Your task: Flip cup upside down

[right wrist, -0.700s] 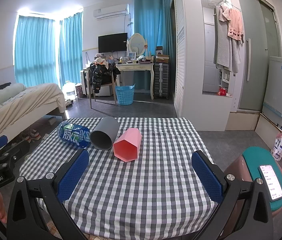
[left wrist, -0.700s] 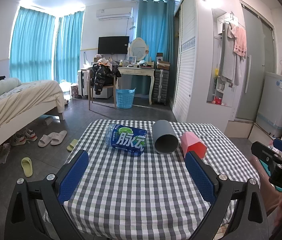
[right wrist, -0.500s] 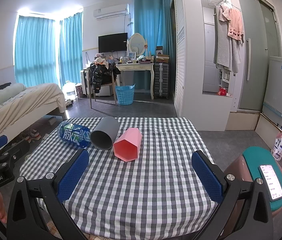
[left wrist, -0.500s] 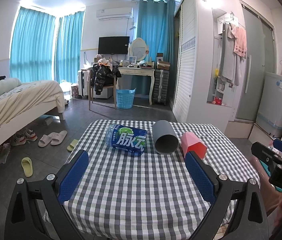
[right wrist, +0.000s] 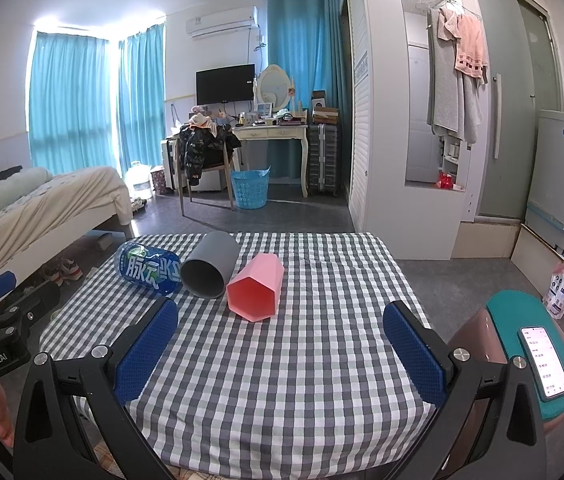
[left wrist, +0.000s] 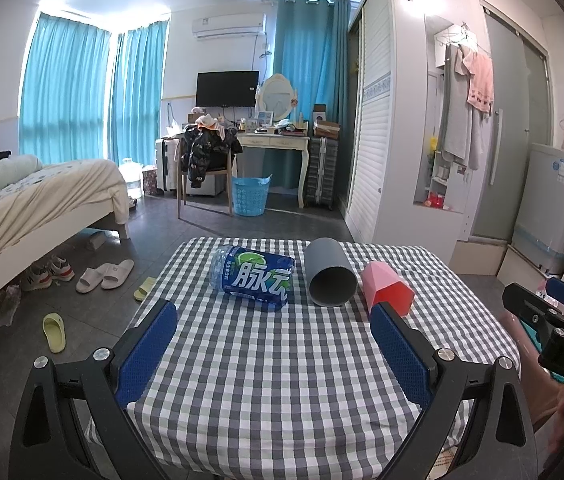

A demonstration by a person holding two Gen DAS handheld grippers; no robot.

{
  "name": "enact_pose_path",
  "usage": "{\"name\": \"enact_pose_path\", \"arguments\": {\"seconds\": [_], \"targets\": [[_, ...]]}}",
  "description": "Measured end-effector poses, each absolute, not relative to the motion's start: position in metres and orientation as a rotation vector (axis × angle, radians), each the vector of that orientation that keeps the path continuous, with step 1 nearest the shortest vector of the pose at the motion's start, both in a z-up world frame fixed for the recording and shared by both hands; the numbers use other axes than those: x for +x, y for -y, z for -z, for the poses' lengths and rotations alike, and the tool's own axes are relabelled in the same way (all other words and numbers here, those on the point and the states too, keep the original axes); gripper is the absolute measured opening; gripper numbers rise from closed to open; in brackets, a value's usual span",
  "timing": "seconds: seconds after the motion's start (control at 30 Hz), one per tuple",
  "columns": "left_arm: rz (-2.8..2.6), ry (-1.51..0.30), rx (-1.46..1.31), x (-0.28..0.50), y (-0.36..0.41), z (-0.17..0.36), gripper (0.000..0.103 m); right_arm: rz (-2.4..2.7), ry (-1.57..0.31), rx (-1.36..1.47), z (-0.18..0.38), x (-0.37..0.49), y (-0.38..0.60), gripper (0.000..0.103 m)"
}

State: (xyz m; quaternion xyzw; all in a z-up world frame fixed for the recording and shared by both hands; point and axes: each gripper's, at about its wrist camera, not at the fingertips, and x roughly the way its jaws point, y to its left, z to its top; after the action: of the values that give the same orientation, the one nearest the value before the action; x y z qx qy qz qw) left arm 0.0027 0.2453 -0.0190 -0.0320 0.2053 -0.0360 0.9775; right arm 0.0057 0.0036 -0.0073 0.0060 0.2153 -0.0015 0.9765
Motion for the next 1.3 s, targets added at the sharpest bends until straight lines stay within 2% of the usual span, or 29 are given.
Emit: {"name": "enact_pose_path", "arguments": {"seconds": [0.83, 1.1, 1.3], "targets": [[0.049, -0.458, -0.072, 0.021, -0.260, 0.021, 0.100, -0.003, -0.468, -0.005, -0.001, 0.019, -0.020, 0.103], [-0.028, -0.511, -0.090, 0.062, -0.304, 0.032, 0.100, -0.012, -0.517, -0.055, -0.008, 0.072, -0.049, 0.103], [-0.074, -0.542, -0.115, 0.093, -0.334, 0.044, 0.100, -0.071, -0.576, -0.069, -0.006, 0.148, -0.081, 0.103]]}}
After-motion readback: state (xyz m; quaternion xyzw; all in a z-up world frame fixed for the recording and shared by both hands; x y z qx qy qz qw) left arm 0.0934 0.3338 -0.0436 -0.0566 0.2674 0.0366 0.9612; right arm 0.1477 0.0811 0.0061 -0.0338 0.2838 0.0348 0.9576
